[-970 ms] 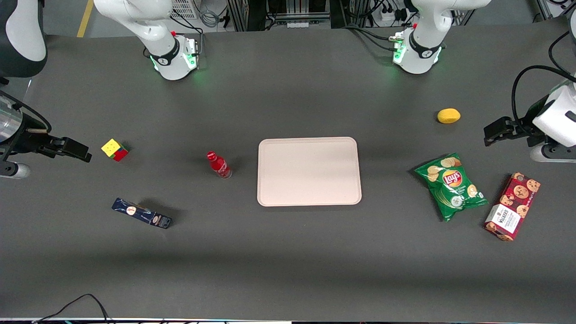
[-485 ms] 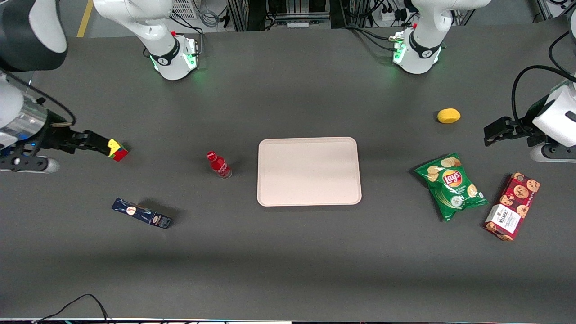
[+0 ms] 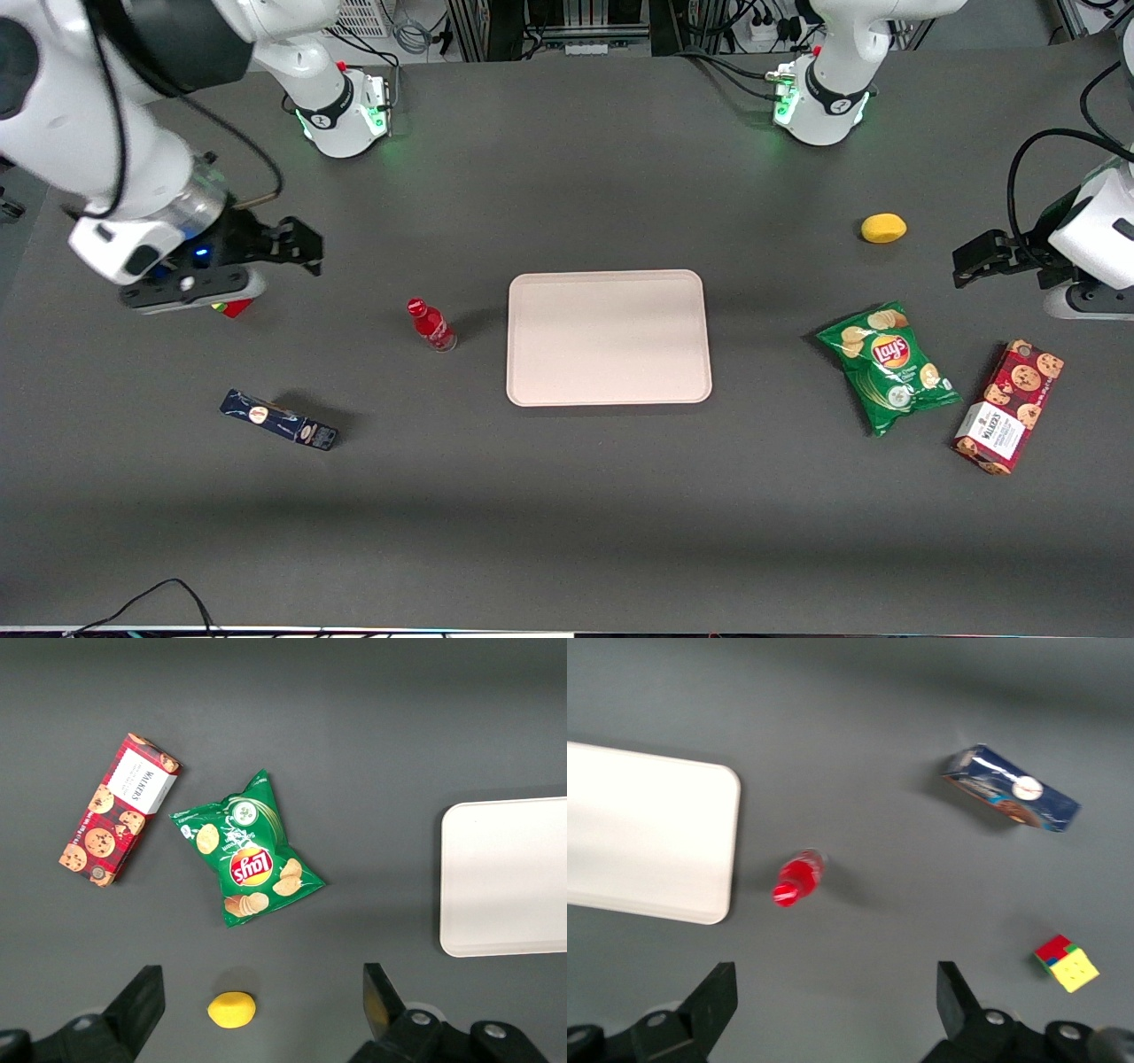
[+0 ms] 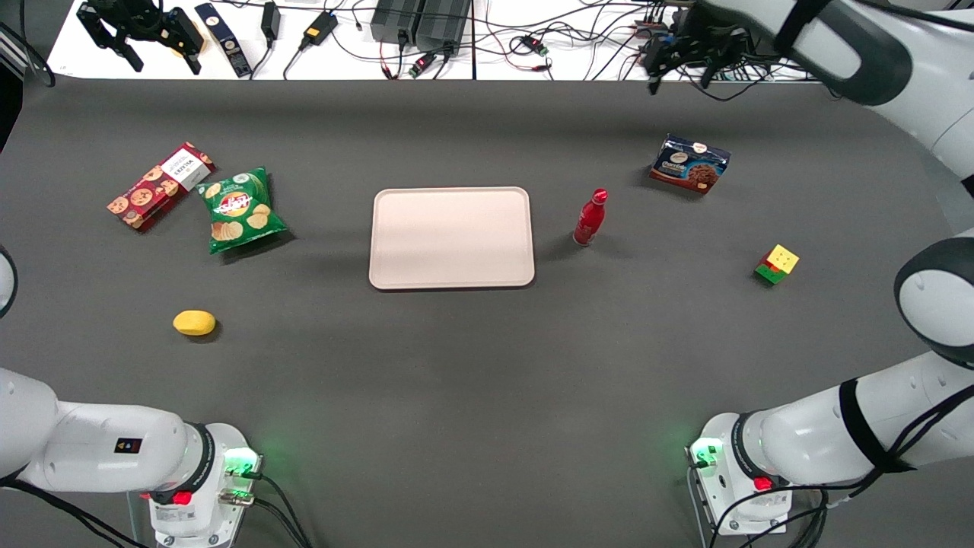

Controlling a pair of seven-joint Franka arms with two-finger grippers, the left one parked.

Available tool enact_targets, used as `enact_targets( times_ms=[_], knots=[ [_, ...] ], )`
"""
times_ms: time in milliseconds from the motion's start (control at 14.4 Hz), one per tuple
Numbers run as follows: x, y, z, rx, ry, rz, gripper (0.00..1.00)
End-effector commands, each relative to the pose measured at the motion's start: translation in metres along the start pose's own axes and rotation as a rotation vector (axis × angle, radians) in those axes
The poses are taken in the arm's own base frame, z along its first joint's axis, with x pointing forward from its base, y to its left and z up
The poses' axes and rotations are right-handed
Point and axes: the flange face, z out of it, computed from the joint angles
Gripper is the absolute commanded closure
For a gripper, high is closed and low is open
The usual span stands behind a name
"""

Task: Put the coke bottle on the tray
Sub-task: 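Move the open right gripper over the red Coca-Cola bottle and lower it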

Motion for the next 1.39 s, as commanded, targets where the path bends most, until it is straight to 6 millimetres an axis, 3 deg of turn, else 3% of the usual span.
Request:
enact_targets(
  times_ms=[0,277,554,1317],
  knots=[
    [-0.012,-0.051,-0.005,0.011,-0.006,-0.035,0.0],
    [-0.013,-0.071,0.015,0.053,-0.054,-0.073,0.0],
    [-0.007,-0.073,0.073,0.057,-0.06,-0.069,0.0],
    [0.0,-0.072,0.207,0.061,-0.058,-0.041,0.0]
  ],
)
